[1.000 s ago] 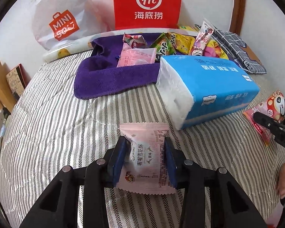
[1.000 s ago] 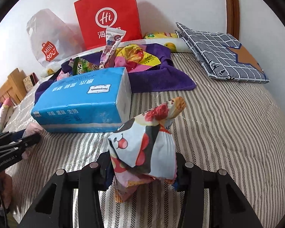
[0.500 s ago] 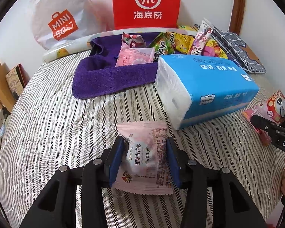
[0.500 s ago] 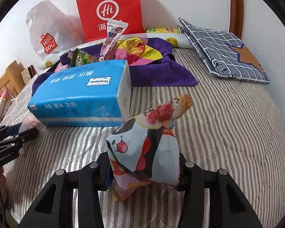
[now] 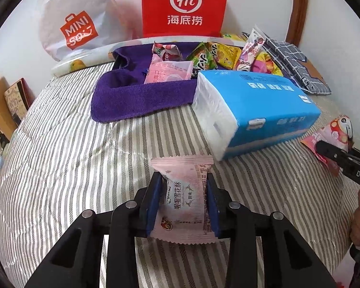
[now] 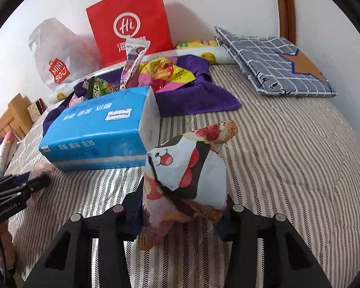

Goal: Organize snacks
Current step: 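Carry the panda bag and pink pastry packet over the purple towel with both tools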

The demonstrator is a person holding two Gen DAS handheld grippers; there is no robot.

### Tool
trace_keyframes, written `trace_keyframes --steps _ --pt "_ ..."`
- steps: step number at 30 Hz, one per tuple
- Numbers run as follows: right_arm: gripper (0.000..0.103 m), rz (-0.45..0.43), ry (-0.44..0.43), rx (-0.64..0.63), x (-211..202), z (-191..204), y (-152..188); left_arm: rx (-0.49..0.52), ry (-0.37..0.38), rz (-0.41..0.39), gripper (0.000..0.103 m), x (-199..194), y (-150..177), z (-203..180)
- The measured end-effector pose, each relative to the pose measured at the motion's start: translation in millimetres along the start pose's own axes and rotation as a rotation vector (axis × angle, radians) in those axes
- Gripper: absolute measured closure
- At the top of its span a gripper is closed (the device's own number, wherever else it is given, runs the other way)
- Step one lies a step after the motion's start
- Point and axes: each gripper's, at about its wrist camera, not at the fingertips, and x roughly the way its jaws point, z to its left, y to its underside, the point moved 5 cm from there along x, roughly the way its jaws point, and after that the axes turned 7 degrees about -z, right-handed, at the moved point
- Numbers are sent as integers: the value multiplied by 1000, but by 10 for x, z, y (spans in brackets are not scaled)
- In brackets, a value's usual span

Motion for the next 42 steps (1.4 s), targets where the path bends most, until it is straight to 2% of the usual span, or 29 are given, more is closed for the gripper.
trace_keyframes --steps 7,12,21,30,42 --pt "60 -27 -24 -6 -207 91 -5 -28 69 30 69 -150 52 -89" --pt "60 -84 -44 -13 -467 173 -150 -23 86 6 69 -327 -12 -167" --pt "60 -124 -60 9 -725 262 -352 -4 134 -43 69 -650 -285 -312" --pt "60 -151 -65 26 -837 321 -570 -16 155 -86 69 -870 -547 -320" --pt "60 -188 -33 14 -902 365 -823 -25 182 -109 69 -921 -775 -293"
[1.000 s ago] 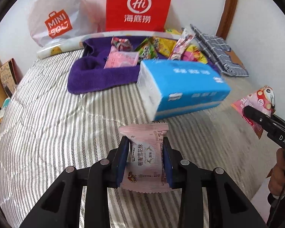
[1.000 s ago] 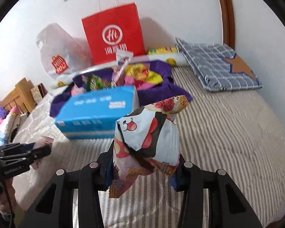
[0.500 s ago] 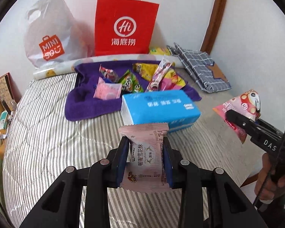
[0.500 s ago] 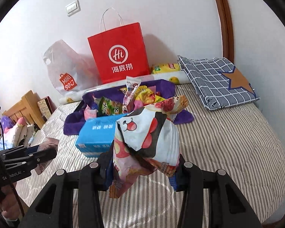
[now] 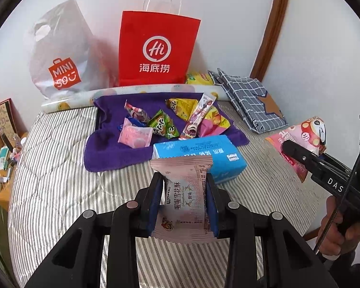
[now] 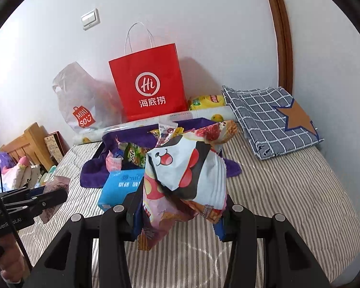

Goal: Organize snacks
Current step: 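Carry the panda bag and pink pastry packet over the purple towel with both tools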

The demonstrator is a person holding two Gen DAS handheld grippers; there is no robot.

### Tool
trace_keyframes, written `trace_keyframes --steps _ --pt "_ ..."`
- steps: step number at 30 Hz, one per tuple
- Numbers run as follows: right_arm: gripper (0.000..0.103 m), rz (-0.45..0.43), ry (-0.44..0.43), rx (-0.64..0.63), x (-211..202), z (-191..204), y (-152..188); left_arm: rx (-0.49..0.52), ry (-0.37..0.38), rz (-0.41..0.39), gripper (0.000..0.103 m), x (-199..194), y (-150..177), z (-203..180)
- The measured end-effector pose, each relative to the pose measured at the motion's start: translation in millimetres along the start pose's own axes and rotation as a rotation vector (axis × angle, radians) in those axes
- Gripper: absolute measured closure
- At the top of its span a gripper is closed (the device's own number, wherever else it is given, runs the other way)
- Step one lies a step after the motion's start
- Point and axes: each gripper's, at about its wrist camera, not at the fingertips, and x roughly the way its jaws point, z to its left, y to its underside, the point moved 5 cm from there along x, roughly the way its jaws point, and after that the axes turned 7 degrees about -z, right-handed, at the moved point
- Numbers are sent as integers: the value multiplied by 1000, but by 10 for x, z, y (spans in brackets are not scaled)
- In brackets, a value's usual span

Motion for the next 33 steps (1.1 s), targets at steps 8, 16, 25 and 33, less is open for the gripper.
trace_keyframes --steps 8,16,25,33 --pt "60 -15 9 -16 51 59 -116 -5 -4 -11 69 36 -108 59" --pt "60 -16 19 -15 132 75 -169 -14 7 -18 69 89 -171 103" --pt "60 -14 14 -4 229 74 -221 -8 3 -15 69 196 -267 130" --pt "60 -12 10 6 369 29 -279 -3 -10 -10 69 313 -345 173"
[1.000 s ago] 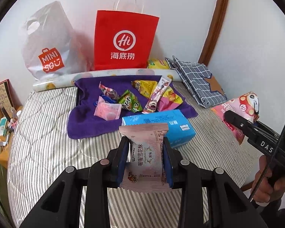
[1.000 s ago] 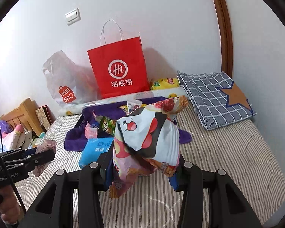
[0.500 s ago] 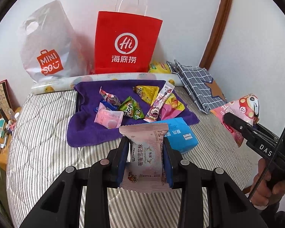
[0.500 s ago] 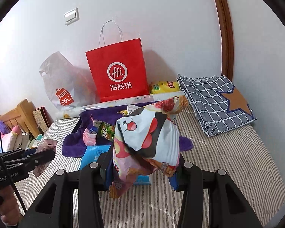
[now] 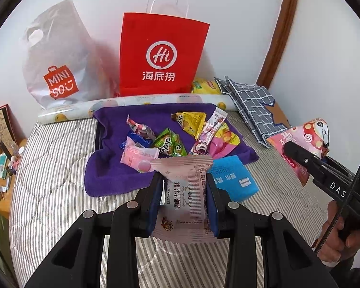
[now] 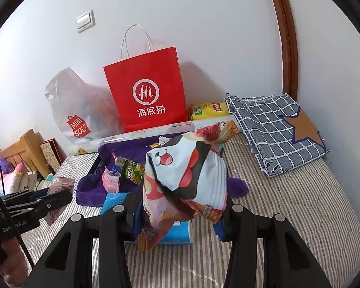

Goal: Organize snacks
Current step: 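Carry the panda bag and pink pastry packet over the purple towel with both tools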

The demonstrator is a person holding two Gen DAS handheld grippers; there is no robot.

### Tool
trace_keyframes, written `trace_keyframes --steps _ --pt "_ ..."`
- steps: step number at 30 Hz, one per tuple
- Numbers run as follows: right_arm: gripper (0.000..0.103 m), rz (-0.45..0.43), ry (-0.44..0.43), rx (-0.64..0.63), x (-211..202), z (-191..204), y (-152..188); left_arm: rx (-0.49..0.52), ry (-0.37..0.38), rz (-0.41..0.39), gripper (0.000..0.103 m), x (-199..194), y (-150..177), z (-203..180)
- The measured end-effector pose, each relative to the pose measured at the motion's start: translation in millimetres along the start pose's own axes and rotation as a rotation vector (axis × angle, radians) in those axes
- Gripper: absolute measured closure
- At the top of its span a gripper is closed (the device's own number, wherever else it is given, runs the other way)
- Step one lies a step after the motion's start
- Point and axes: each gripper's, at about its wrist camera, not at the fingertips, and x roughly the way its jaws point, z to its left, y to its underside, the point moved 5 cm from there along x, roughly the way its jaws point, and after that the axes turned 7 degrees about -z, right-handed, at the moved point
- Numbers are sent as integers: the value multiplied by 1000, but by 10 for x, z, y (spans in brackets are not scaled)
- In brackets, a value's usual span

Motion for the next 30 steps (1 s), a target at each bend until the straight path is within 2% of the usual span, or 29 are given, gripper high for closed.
trace_keyframes --steps 30 --pt "60 -12 11 -1 350 -15 -377 0 -12 -10 69 217 -418 202"
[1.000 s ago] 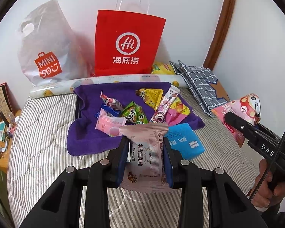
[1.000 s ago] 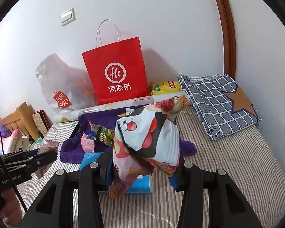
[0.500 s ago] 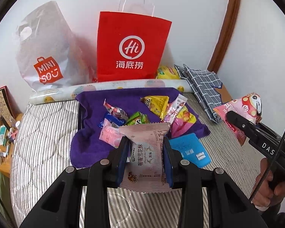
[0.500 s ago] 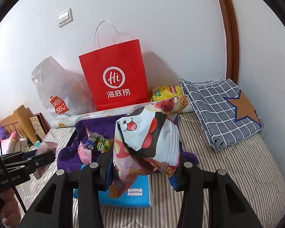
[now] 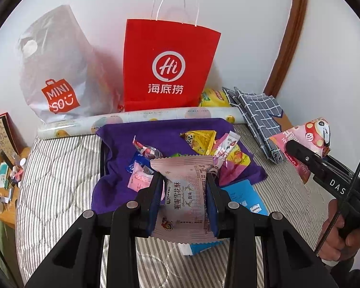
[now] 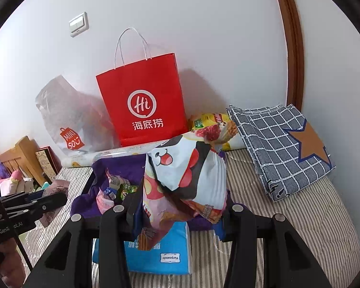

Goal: Organize snacks
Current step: 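Carry the panda bag and pink pastry packet over the purple towel with both tools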

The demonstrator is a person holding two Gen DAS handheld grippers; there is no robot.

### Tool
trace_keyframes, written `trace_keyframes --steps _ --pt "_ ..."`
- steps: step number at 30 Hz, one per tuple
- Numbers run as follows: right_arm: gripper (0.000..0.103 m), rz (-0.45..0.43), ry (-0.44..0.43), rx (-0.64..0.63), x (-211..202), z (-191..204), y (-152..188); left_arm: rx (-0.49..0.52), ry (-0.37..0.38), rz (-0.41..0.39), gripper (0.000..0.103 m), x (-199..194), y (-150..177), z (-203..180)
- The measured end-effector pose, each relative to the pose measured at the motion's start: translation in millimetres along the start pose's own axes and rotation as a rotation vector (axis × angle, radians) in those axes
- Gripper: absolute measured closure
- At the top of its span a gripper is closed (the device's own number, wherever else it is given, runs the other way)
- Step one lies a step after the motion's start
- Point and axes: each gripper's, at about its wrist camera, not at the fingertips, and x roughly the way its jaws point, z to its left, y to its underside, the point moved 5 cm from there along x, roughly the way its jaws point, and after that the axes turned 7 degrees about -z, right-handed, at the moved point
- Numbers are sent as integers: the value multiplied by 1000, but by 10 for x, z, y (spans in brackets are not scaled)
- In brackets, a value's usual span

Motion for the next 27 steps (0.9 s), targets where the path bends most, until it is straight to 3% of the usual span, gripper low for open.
trace_keyframes --steps 17,27 --pt "60 23 -2 -19 364 -28 -135 -17 -35 2 69 223 -257 253" --pt "60 116 -11 -21 926 -59 -4 -18 -43 25 69 508 -380 332"
